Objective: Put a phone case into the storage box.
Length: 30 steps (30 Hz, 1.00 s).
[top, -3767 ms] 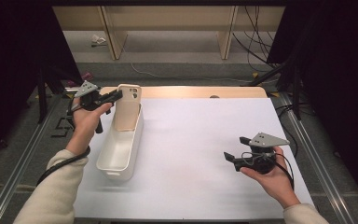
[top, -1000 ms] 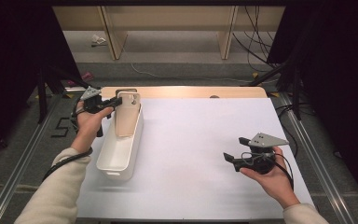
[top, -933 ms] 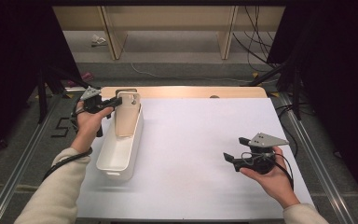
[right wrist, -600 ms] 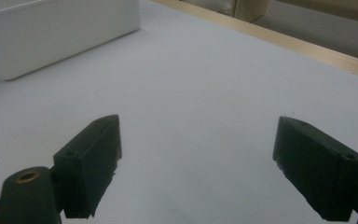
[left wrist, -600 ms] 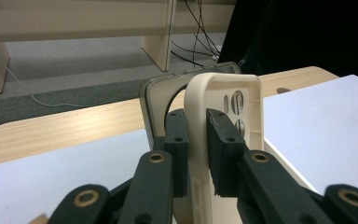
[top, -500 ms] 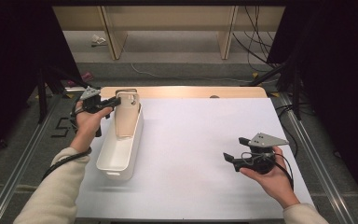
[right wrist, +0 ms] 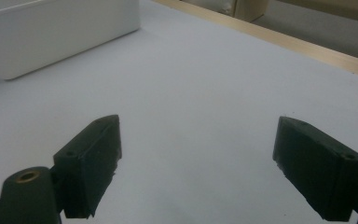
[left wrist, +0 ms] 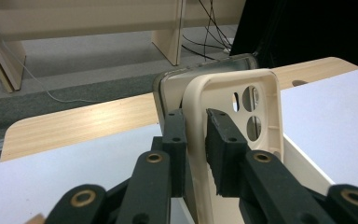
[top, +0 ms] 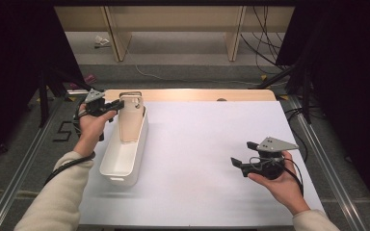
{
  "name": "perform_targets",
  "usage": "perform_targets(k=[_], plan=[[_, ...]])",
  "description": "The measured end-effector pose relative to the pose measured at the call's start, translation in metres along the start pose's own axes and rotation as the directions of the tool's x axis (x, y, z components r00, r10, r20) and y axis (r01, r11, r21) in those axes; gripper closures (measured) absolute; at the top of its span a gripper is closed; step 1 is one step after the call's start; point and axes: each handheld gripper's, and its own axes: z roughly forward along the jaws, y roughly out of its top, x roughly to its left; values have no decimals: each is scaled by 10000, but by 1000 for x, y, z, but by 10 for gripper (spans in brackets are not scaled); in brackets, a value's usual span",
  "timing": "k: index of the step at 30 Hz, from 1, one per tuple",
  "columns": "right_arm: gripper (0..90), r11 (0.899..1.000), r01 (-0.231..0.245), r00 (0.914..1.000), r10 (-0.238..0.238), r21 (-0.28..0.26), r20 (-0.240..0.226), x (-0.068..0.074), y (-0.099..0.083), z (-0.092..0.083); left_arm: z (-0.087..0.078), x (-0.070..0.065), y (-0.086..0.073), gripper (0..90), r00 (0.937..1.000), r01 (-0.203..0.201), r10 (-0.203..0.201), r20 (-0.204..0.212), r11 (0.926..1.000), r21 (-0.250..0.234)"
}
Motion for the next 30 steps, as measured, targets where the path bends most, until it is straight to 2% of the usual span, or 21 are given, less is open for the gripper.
perform_targets(k=[10,15,21,23,25,30], plan=[[162,10000,3,10000,-3,3,2,0,0,0,-1,-1,3,769,9990,-248,252,-376,9996,113],[162,10000,14,10000,-14,8,21,0,0,0,-4,-3,5,764,9990,-265,267,-350,9996,73],[162,10000,6,10000,-6,12,27,0,0,0,-10,-7,8,691,9986,-395,399,-341,9991,118],[162,10000,15,10000,-15,11,30,0,0,0,-12,-9,8,655,9991,-255,265,-341,9992,293],[162,10000,15,10000,-15,8,33,0,0,0,-15,-11,8,620,9996,-54,60,-262,9997,218],[162,10000,18,10000,-18,1,45,0,0,0,-22,-15,10,533,9998,160,-158,-141,9998,146]])
